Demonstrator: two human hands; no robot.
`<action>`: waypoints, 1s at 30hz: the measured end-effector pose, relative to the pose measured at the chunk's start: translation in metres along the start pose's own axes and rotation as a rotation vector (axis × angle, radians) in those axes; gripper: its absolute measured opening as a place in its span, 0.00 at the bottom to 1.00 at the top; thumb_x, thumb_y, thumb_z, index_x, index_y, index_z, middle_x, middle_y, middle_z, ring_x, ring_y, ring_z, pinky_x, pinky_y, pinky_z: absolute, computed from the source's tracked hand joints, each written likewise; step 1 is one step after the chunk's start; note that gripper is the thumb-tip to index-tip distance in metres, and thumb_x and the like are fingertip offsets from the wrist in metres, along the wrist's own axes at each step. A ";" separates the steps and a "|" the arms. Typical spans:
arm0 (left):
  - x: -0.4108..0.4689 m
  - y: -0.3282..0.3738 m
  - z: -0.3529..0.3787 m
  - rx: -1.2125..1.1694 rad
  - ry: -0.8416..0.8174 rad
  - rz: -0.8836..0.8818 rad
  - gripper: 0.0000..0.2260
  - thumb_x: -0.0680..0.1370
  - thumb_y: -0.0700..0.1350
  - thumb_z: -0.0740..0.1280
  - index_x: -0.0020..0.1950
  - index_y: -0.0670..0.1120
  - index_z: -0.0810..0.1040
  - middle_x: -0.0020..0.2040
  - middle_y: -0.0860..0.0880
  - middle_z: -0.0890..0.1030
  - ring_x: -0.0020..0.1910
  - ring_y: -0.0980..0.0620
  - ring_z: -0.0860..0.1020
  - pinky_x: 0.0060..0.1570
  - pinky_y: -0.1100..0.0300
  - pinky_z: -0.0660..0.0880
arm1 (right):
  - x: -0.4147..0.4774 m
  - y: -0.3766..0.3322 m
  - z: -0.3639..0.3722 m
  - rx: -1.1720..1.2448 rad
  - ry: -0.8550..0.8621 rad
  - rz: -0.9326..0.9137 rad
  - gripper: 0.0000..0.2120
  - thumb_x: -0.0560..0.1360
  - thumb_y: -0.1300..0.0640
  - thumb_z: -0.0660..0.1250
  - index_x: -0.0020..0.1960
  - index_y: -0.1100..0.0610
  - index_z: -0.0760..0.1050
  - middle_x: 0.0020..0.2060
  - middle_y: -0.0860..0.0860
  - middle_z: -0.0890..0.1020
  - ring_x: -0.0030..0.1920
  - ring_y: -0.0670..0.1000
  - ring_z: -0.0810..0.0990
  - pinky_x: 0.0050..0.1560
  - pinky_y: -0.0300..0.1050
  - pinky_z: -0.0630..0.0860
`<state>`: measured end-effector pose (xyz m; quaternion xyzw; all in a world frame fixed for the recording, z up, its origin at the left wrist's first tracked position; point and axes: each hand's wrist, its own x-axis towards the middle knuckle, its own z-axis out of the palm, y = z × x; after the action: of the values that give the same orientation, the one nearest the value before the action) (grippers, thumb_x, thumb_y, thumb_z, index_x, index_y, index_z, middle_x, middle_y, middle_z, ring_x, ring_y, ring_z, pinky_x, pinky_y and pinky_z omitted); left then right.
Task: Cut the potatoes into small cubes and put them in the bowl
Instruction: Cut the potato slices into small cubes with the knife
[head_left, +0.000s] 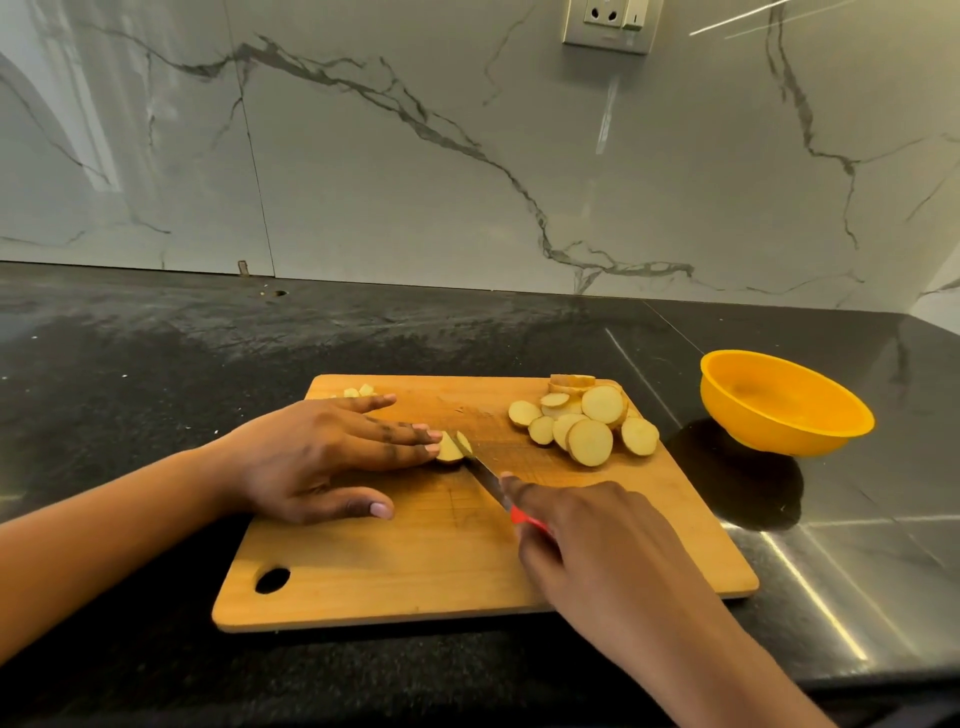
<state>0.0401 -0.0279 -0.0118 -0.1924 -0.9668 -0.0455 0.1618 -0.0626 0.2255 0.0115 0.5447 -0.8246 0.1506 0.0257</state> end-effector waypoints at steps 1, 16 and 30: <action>0.000 0.000 0.000 0.003 0.000 -0.003 0.23 0.81 0.58 0.55 0.70 0.45 0.70 0.69 0.49 0.72 0.69 0.56 0.68 0.72 0.51 0.58 | 0.003 0.001 0.002 0.010 0.017 0.009 0.24 0.81 0.46 0.54 0.75 0.41 0.54 0.53 0.43 0.78 0.48 0.44 0.72 0.47 0.39 0.72; -0.002 -0.004 0.001 0.018 -0.066 -0.007 0.24 0.80 0.61 0.54 0.72 0.50 0.67 0.71 0.53 0.69 0.71 0.59 0.65 0.72 0.51 0.58 | 0.009 -0.008 0.005 -0.023 0.055 -0.054 0.24 0.81 0.48 0.55 0.75 0.43 0.55 0.52 0.44 0.79 0.44 0.43 0.71 0.45 0.38 0.71; -0.001 -0.002 0.000 -0.028 -0.067 -0.029 0.24 0.81 0.60 0.55 0.72 0.49 0.67 0.71 0.53 0.69 0.71 0.59 0.65 0.73 0.54 0.53 | -0.007 -0.012 0.004 -0.093 -0.072 -0.078 0.25 0.82 0.50 0.52 0.77 0.47 0.48 0.48 0.47 0.76 0.45 0.47 0.73 0.43 0.42 0.70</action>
<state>0.0397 -0.0299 -0.0124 -0.1820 -0.9736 -0.0547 0.1261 -0.0478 0.2266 0.0088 0.5797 -0.8092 0.0913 0.0273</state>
